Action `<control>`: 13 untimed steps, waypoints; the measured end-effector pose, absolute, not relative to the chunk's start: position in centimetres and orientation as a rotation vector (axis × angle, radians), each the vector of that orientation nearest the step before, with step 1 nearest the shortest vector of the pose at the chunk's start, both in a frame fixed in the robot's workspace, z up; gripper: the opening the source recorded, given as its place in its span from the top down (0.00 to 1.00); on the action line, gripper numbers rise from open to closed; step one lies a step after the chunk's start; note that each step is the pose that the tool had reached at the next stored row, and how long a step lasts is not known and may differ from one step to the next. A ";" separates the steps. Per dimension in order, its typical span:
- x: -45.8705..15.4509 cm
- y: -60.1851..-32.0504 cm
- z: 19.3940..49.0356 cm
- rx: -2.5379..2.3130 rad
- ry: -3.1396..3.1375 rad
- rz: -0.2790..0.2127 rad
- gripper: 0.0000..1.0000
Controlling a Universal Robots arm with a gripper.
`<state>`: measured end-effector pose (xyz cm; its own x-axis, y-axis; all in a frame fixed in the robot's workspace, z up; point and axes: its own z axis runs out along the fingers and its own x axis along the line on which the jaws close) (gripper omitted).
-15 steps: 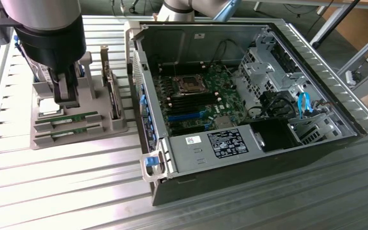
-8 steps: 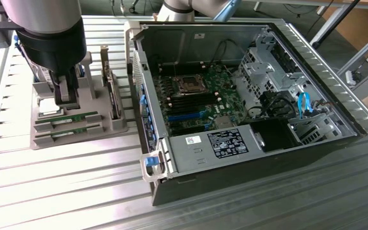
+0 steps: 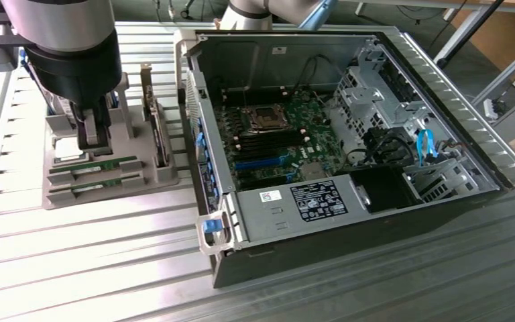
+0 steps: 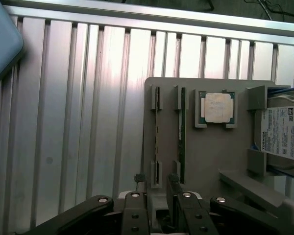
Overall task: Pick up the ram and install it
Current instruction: 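Pick up the ram and move it above insertion slot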
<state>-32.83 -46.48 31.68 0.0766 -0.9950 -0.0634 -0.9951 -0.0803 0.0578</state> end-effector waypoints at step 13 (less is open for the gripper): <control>-32.9 -46.7 30.5 -2.308 2.132 0.129 0.71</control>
<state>-32.87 -46.70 30.53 0.0771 -0.9953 -0.0580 -0.9951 -0.0805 0.0580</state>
